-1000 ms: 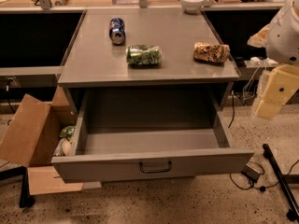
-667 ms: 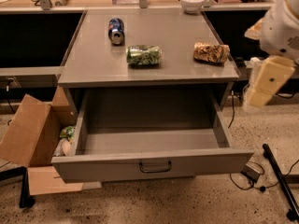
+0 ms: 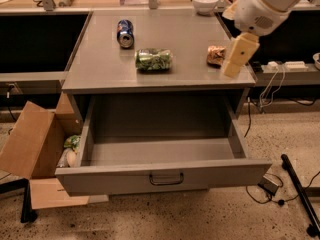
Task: Place green can into top drawer
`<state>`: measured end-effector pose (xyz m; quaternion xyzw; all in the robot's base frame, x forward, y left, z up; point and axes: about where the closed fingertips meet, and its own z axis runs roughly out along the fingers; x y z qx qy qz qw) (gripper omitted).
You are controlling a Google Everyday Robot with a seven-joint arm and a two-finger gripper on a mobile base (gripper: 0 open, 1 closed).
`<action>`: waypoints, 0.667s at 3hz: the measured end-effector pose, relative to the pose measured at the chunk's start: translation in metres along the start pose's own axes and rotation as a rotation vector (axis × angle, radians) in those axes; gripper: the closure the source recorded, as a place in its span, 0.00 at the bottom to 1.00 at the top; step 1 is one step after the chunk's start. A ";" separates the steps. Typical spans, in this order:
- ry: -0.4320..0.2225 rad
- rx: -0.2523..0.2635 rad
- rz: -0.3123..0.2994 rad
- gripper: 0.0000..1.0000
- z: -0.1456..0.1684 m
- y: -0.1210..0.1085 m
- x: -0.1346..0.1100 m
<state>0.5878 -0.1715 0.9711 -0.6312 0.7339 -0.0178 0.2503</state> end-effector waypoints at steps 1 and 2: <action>-0.088 -0.017 -0.019 0.00 0.037 -0.033 -0.026; -0.088 -0.017 -0.019 0.00 0.037 -0.033 -0.026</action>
Offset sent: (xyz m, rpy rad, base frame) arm 0.0349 0.0234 -0.0089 0.0574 -0.0062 0.0437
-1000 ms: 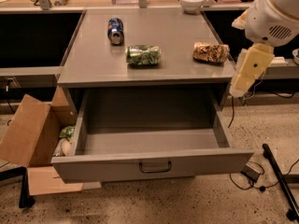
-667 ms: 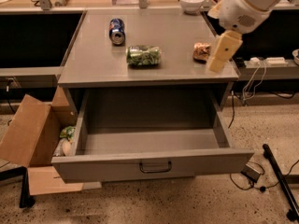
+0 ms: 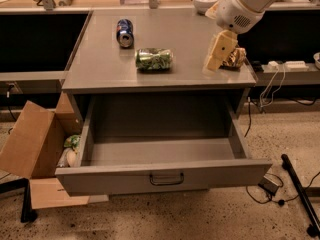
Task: Place green can into top drawer
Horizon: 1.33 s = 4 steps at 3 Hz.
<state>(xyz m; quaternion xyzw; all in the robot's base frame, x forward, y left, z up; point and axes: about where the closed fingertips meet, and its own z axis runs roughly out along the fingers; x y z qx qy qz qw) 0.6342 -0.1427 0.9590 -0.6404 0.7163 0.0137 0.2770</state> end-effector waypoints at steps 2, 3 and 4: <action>-0.056 -0.015 0.043 0.00 0.073 -0.046 -0.028; -0.089 -0.026 0.091 0.00 0.102 -0.058 -0.034; -0.126 -0.051 0.111 0.00 0.124 -0.062 -0.047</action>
Offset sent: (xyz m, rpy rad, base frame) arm 0.1045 0.0622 -0.0446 0.1045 0.0290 -0.0222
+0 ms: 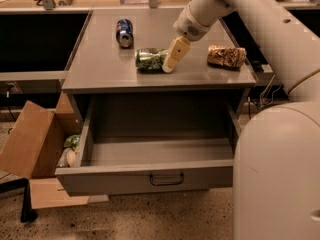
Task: Place green can into top drawer
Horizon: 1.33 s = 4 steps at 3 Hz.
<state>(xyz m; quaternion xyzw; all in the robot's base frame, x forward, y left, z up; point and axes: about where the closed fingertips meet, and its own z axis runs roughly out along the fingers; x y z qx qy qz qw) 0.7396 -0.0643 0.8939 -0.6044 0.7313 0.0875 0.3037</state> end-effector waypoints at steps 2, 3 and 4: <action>-0.034 -0.074 0.013 0.15 0.044 0.006 -0.004; -0.037 -0.093 0.012 0.38 0.055 0.009 -0.005; -0.037 -0.102 -0.001 0.61 0.056 0.013 -0.006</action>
Offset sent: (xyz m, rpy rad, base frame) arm 0.0137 0.0407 -0.0473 0.0614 0.0889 0.0677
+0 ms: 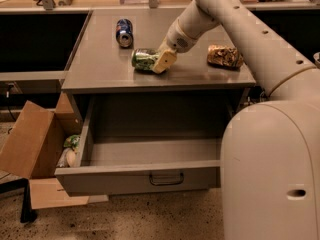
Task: Place green can into top drawer
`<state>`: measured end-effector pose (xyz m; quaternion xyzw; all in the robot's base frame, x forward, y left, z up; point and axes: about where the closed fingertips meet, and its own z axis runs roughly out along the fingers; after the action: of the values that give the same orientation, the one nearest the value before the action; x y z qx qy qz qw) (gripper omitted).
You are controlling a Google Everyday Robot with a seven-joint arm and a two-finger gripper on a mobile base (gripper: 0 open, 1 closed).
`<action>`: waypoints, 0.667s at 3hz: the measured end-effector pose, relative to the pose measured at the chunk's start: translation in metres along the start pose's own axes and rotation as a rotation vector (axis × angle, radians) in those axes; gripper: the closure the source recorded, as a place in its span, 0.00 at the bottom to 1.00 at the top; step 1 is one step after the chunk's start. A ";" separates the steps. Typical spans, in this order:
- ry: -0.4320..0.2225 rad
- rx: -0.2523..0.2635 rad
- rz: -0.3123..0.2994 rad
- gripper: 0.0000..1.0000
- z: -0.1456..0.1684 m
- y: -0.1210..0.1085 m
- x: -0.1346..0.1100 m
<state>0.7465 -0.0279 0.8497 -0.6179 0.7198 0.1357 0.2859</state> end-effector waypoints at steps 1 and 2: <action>-0.052 -0.021 -0.075 0.92 -0.018 0.029 -0.019; -0.110 -0.058 -0.147 1.00 -0.031 0.060 -0.037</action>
Offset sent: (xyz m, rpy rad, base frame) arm -0.0997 0.0313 0.0613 0.1205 -0.0885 0.2512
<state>0.6839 -0.0025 0.8865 -0.6688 0.6514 0.1690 0.3161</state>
